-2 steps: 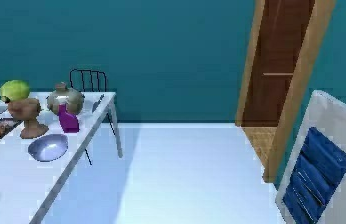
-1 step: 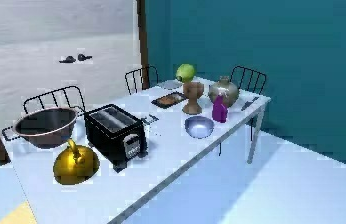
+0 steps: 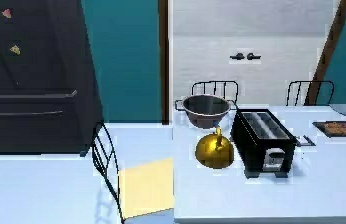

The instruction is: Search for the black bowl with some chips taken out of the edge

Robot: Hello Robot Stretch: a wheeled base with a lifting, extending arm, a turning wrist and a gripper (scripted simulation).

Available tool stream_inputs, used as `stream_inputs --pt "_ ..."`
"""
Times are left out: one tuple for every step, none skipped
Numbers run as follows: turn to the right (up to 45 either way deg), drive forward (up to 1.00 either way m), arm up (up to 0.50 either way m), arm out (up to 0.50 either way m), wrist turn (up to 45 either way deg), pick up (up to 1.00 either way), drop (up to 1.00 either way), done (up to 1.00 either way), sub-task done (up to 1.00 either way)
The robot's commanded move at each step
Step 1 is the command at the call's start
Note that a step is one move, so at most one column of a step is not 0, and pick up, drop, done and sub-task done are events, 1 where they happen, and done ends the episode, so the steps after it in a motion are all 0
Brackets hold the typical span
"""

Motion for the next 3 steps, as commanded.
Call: stream_inputs --pt "-45.0 0.00 0.00 0.00 0.0 0.00 0.00 0.00 0.00" --pt "-24.0 0.00 0.00 0.00 0.0 0.00 0.00 0.00 0.00" --pt "-3.0 0.00 0.00 0.00 0.0 0.00 0.00 0.00 0.00"
